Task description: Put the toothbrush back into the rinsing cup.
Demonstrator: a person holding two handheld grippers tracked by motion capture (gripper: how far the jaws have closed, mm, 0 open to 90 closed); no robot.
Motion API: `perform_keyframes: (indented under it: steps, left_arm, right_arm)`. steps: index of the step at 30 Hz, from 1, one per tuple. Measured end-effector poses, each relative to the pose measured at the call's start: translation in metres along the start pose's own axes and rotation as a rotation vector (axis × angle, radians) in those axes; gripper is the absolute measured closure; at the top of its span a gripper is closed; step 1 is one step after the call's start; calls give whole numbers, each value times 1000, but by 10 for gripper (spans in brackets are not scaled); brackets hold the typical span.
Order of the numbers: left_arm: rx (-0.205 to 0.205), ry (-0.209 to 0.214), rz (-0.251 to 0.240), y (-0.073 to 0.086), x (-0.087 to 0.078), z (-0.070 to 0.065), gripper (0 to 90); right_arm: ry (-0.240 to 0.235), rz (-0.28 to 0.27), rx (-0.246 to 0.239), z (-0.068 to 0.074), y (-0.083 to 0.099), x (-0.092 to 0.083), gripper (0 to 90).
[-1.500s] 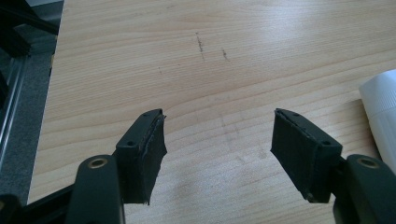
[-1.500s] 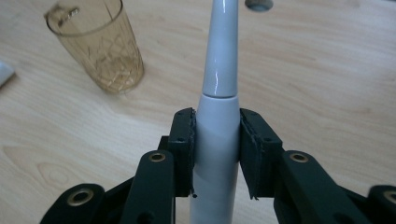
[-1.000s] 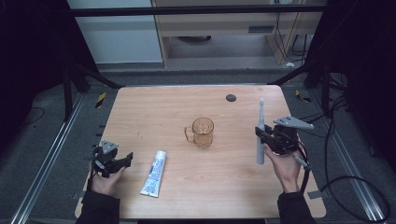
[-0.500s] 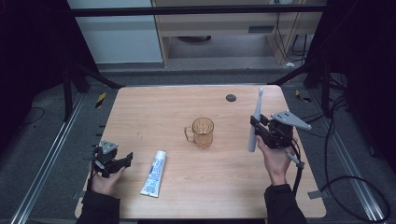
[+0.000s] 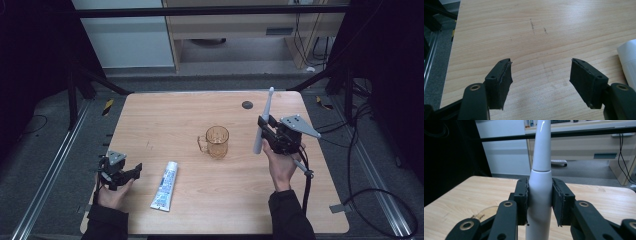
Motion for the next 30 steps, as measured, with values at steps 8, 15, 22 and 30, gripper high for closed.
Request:
perform_keyframes:
  steps: [8, 15, 22, 30]
  left_arm:
    - [0, 1, 0, 0, 0, 0, 329]
    - [-1, 1, -2, 0, 0, 0, 329]
    - [-3, 1, -5, 0, -1, 1, 329]
    - [-5, 2, -6, 0, -1, 1, 329]
  right_arm:
    - [-6, -34, 9, 13, -8, 13, 677]
    - [11, -54, 2, 18, -14, 22, 677]
    - [13, -77, 9, 23, -22, 29, 677]
    - [5, -89, 0, 34, -32, 38, 677]
Point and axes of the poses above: each handheld gripper's, and its own axes: x roughly forward along the jaws, y roughly out of its underside, z roughly to its left, the point moved 8 cm from there along x, roughly forward along the jaws, and after that the axes turned 10 degrees about z, right-handed, at the moved point
